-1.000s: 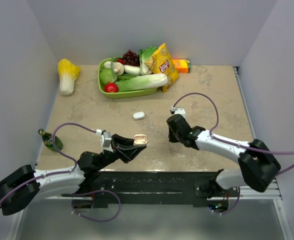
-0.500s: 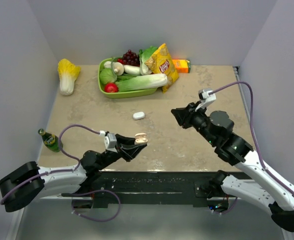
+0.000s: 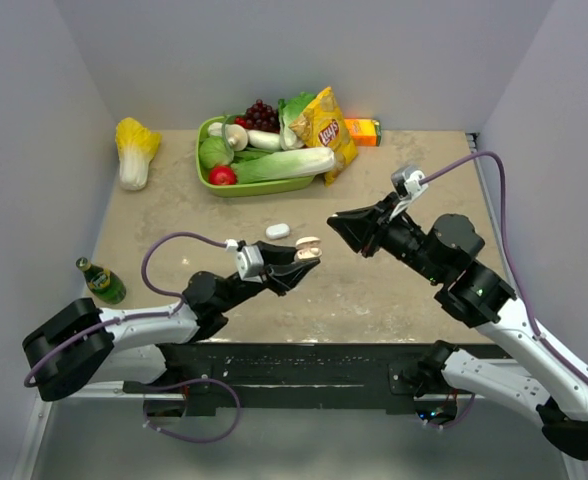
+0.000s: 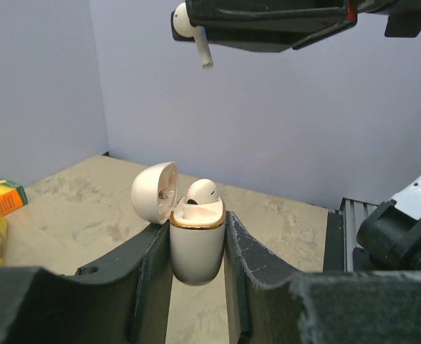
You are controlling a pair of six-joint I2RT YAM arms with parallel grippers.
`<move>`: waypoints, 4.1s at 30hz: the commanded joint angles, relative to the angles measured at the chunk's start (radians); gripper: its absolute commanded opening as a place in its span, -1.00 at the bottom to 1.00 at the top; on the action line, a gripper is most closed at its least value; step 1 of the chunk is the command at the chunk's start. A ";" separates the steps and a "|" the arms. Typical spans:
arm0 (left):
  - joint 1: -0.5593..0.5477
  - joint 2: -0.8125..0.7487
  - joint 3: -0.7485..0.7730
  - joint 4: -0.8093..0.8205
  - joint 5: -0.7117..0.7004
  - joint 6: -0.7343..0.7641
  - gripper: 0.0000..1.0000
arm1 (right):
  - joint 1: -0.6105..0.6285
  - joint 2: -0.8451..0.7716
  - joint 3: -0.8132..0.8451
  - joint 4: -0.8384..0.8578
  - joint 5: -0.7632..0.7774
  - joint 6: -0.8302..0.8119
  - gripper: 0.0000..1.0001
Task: Insert the wireless bluetooth earbuds into the charging case
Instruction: Place the earbud in the charging case.
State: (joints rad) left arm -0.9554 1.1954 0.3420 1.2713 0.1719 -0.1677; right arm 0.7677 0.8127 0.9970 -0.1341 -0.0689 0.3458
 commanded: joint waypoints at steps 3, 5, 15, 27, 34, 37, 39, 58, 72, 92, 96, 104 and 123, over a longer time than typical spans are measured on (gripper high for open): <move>0.030 0.069 0.136 0.626 0.090 0.039 -1.00 | 0.007 -0.001 0.066 0.056 -0.098 0.009 -1.00; 0.037 0.090 0.172 0.625 0.104 0.027 -1.00 | 0.010 0.003 0.072 0.065 -0.109 0.015 -1.00; 0.055 0.125 0.253 0.588 0.101 0.022 -1.00 | 0.038 0.040 0.101 0.056 -0.082 -0.007 -1.00; 0.055 0.130 0.301 0.557 0.115 0.010 -1.00 | 0.093 0.074 0.109 0.057 0.000 -0.037 -1.00; 0.055 0.128 0.287 0.560 0.097 -0.015 -1.00 | 0.117 0.069 0.071 0.099 0.067 -0.041 -1.00; 0.055 0.128 0.284 0.562 0.089 -0.018 -1.00 | 0.122 0.068 0.058 0.110 0.107 -0.044 -1.00; 0.055 0.130 0.281 0.563 0.084 -0.021 -1.00 | 0.124 0.069 0.054 0.111 0.113 -0.044 -1.00; 0.055 0.101 0.345 0.297 0.002 -0.111 -1.00 | 0.147 0.066 -0.009 0.214 0.228 -0.077 -1.00; 0.055 0.093 0.407 0.059 -0.018 -0.113 -1.00 | 0.160 0.105 0.009 0.249 0.245 -0.100 -1.00; 0.055 0.093 0.350 0.063 -0.022 -0.107 -1.00 | 0.163 0.095 0.049 0.217 0.279 -0.172 -1.00; 0.055 0.096 0.330 0.079 -0.020 -0.104 -1.00 | 0.163 0.098 0.049 0.218 0.281 -0.174 -1.00; 0.055 0.105 0.295 0.105 -0.017 -0.108 -1.00 | 0.162 0.114 0.052 0.217 0.267 -0.171 -1.00; 0.055 0.164 0.233 0.169 -0.032 -0.139 -1.00 | 0.163 0.129 0.057 0.219 0.241 -0.165 -1.00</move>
State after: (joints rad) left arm -0.9031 1.3483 0.5938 1.2732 0.1455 -0.2810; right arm 0.9295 0.9447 1.0130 0.0677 0.1806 0.1967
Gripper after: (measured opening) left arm 0.347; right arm 0.226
